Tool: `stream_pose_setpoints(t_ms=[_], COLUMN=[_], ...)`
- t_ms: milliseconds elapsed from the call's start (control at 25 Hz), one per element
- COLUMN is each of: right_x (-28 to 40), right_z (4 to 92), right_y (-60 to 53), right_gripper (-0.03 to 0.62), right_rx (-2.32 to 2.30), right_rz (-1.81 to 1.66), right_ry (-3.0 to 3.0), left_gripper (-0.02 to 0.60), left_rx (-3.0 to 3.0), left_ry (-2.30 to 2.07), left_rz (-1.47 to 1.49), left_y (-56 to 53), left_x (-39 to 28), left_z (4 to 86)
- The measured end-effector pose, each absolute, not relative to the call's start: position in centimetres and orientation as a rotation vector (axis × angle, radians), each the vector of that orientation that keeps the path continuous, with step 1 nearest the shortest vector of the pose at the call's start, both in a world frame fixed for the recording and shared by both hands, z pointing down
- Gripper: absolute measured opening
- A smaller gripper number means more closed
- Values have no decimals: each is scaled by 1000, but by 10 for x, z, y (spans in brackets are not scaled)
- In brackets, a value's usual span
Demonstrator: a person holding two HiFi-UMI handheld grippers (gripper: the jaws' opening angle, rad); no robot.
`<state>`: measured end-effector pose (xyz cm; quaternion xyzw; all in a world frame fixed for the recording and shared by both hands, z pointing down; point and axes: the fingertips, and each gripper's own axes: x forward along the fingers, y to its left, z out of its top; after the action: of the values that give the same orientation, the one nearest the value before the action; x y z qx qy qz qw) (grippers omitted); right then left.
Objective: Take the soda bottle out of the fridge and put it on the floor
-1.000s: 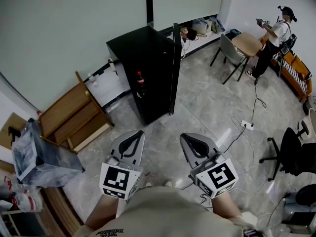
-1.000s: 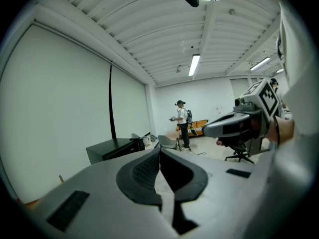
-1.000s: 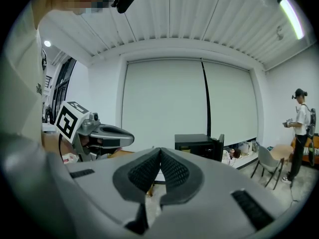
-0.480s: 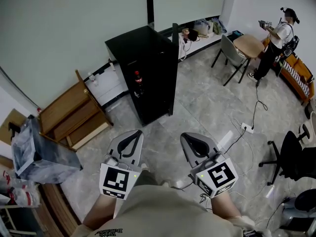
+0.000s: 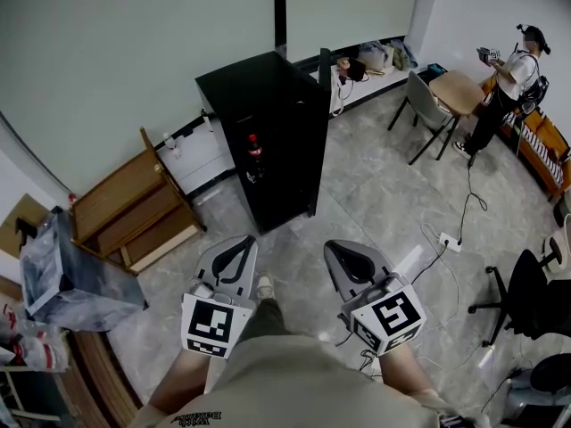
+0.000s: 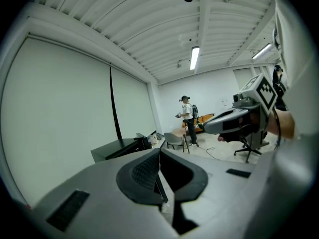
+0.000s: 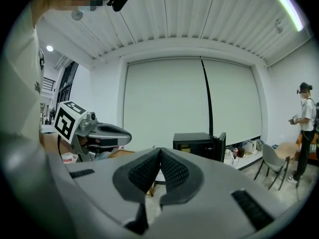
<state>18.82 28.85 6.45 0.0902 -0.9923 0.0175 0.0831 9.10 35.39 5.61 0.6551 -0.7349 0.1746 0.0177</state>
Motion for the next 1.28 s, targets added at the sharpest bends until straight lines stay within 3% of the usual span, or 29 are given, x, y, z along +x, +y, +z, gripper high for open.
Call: stream_pose_setpoints(t_ms=[560,1280], right_x=[123,-65], right_z=[88,90], right_y=[231,146], right_gripper=[-4,-3], right_rx=[290,359], right_rz=[60,61], right_ry=[-2903,-2817], left_gripper=[6,6], left_rx=[2033,2118], left_ry=[-2248,-2116], left_rz=[540,547], left_y=[294,197], left_x=[25,-153], left_z=[78,84])
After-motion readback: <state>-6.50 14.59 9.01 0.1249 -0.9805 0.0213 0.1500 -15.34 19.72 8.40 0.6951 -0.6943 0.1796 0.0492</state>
